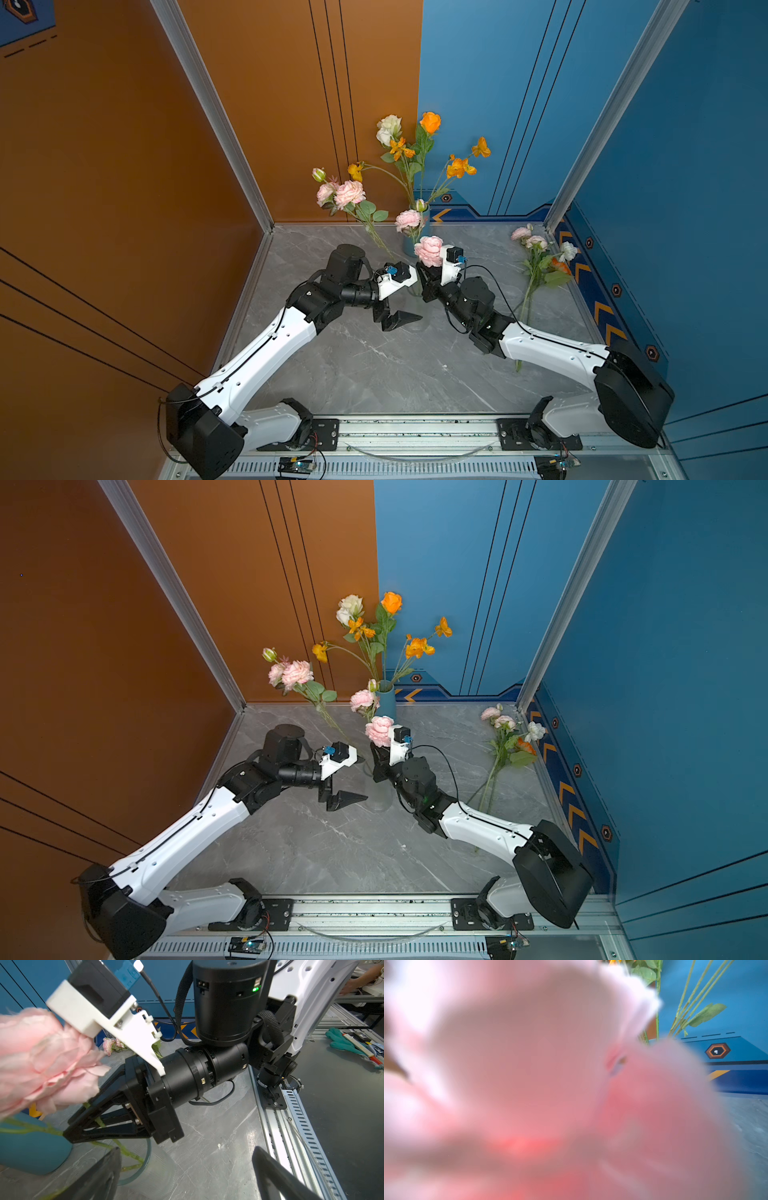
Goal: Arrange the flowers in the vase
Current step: 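Lower the pink rose stem into the glass vase with the right gripper, then open the right gripper and draw it back to the flower pile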
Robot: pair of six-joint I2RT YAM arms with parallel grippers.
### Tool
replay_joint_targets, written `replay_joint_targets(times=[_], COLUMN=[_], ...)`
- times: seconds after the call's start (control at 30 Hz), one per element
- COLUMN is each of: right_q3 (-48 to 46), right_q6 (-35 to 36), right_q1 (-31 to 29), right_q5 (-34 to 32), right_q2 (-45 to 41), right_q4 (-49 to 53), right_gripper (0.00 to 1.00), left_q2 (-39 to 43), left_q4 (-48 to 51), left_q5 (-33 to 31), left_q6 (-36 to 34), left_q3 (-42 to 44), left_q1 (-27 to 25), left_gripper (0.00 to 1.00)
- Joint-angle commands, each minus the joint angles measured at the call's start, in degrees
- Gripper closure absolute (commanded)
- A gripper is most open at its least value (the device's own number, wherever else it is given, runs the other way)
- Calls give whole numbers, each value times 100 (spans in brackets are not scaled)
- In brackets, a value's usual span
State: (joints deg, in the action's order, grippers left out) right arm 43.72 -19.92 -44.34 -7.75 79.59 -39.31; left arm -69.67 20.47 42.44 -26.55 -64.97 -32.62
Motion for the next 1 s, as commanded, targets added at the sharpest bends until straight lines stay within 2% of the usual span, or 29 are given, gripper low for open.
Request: replay_joint_targets(times=[0.0,0.13,0.3,0.37,0.47,0.73,0.87,0.97], right_q3=[-123,-184,-210,-92,55,-166,-219,-273], right_q6=[-56,-56,-77,-95,-97,-317,-364,-657], right_q1=[-26,-35,-23,-26,-40,-40,-18,229], right_q5=[-11,-47,77,124,197,177,-153,-640], right_q2=[-299,-498,-780,-853,-932,-1484,-1887,-2132], right_q4=[234,450,984,1479,2164,2932,3557,4208], right_gripper=[76,65,33,24,17,11,13,18], left_q2=[-22,-20,-29,-20,-8,-22,-14,-27], left_q4=[103,96,99,98,98,100,98,98], left_q5=[-198,-222,-213,-202,-175,-106,-96,-175], left_q6=[-31,-41,-40,-44,-40,-29,-30,-31], left_q3=[-117,-121,-111,-111,-107,-120,-115,-127], left_q1=[-16,-41,-57,-59,-67,-86,-113,-169], left_gripper=[2,2,2,2,2,2,2,2])
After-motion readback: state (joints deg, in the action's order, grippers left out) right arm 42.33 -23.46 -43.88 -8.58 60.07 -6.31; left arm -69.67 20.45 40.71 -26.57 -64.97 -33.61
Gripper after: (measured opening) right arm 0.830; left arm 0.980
